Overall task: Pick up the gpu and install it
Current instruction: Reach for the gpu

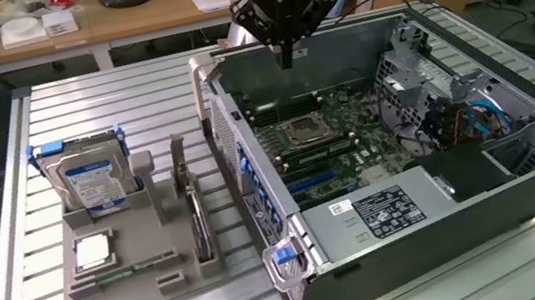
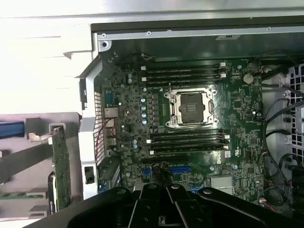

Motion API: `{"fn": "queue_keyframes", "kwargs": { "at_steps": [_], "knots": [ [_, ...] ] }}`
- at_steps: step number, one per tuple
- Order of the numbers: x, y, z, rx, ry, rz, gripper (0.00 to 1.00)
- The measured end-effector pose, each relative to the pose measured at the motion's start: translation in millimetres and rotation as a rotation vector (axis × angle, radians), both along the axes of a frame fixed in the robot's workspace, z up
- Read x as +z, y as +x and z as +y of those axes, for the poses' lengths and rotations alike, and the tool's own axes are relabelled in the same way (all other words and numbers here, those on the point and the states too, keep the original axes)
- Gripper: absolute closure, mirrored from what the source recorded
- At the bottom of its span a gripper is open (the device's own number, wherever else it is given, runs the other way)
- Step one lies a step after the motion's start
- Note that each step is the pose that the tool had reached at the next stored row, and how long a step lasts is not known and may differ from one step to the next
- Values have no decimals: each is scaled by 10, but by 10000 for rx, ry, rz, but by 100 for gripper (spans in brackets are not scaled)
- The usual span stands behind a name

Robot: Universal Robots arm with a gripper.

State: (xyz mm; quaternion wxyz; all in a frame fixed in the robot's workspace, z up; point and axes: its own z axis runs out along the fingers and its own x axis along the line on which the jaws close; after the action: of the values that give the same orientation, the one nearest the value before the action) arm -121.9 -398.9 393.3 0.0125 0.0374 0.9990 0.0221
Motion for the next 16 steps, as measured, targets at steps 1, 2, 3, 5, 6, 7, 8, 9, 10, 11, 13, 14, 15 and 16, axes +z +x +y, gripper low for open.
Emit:
{"fn": "queue_keyframes", "kwargs": {
  "at_steps": [1, 2, 3, 5, 6, 7, 8, 9, 10, 11, 13, 14, 15, 16],
  "knots": [
    [0, 0, 0, 0, 0, 0, 89],
    [0, 0, 0, 0, 0, 0, 89],
    [0, 0, 0, 0, 0, 0, 89],
    [0, 0, 0, 0, 0, 0, 89],
    [0, 0, 0, 0, 0, 0, 89],
    [0, 0, 0, 0, 1, 0, 89],
    [0, 0, 0, 0, 0, 0, 89],
    [0, 0, 0, 0, 0, 0, 89],
    [0, 0, 0, 0, 0, 0, 89],
    [0, 0, 0, 1, 0, 0, 89],
    [0, -16, 0, -2, -1, 0, 89],
    [0, -26, 0, -1, 0, 0, 89],
    [0, -38, 0, 0, -1, 1, 89],
    [0, -54, 0, 0, 0, 0, 89]
  ]
}}
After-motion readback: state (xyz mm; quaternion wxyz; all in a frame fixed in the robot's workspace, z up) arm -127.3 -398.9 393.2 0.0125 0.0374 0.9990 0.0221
